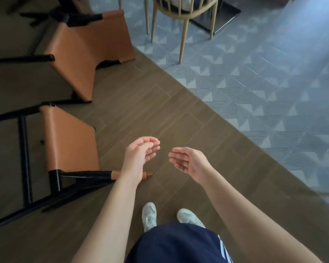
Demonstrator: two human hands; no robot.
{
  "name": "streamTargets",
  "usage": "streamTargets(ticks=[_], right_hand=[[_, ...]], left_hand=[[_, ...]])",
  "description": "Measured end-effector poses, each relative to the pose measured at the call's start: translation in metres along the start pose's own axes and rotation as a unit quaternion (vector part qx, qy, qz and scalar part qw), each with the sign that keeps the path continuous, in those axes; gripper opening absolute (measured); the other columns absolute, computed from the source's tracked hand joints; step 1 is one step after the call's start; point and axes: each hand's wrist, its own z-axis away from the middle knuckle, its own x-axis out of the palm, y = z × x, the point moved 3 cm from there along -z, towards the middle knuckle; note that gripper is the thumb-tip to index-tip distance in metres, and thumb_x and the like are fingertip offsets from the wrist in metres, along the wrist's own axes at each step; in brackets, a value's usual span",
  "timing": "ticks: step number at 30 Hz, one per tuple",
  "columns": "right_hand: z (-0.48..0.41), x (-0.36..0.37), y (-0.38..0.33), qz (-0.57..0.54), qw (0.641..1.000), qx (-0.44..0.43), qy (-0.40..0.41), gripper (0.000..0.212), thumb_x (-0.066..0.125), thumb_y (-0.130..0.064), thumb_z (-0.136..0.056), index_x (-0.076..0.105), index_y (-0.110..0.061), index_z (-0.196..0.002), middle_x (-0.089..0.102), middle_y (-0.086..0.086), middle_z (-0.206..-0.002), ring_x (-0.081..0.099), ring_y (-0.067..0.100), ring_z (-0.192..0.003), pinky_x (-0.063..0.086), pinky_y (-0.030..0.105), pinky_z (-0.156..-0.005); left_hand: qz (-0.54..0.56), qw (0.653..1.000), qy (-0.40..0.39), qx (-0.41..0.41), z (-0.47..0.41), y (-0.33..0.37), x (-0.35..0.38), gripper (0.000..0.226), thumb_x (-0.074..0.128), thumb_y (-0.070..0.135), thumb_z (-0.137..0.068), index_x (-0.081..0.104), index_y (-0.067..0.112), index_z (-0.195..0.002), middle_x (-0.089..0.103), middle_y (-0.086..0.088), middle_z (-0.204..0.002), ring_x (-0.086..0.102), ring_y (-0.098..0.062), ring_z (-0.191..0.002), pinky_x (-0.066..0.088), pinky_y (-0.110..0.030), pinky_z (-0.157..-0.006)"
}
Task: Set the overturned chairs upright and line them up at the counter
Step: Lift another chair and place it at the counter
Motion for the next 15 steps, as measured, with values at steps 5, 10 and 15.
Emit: streamTargets(ticks=[5,10,15], right_hand=[[-0.031,0.003,0.005,0.050,0.998,0.000,-0.024,0.020,0.052,-0.012,-0.094,0.070,-0.006,-0.101,0.077,0.009,-0.095,0.074,0.022,-0.090,0.056,0.028,-0.076],[-0.083,-0.005,0.048,0.045,0.998,0.018,-0.028,0.022,0.050,-0.009,-0.095,0.070,-0.004,-0.104,0.077,0.011,-0.096,0.073,0.024,-0.093,0.055,0.031,-0.082],[-0.167,-0.015,0.115,0.012,0.998,0.061,-0.028,0.026,0.042,-0.009,-0.099,0.067,-0.003,-0.101,0.076,0.013,-0.098,0.072,0.021,-0.087,0.055,0.031,-0.083]], left_hand=[[-0.098,0.994,0.044,0.023,-0.014,-0.029,0.006,0.022,0.050,0.000,-0.089,0.071,0.010,-0.090,0.074,-0.003,-0.096,0.069,-0.018,-0.095,0.053,-0.031,-0.088],[-0.342,0.934,0.030,0.101,-0.049,-0.073,-0.001,0.024,0.050,0.004,-0.088,0.070,0.018,-0.091,0.069,0.005,-0.092,0.063,-0.012,-0.092,0.048,-0.027,-0.084],[-0.453,0.881,0.043,0.130,-0.101,-0.133,-0.024,0.025,0.047,0.006,-0.089,0.066,0.021,-0.095,0.067,0.004,-0.094,0.061,-0.016,-0.089,0.046,-0.027,-0.077]])
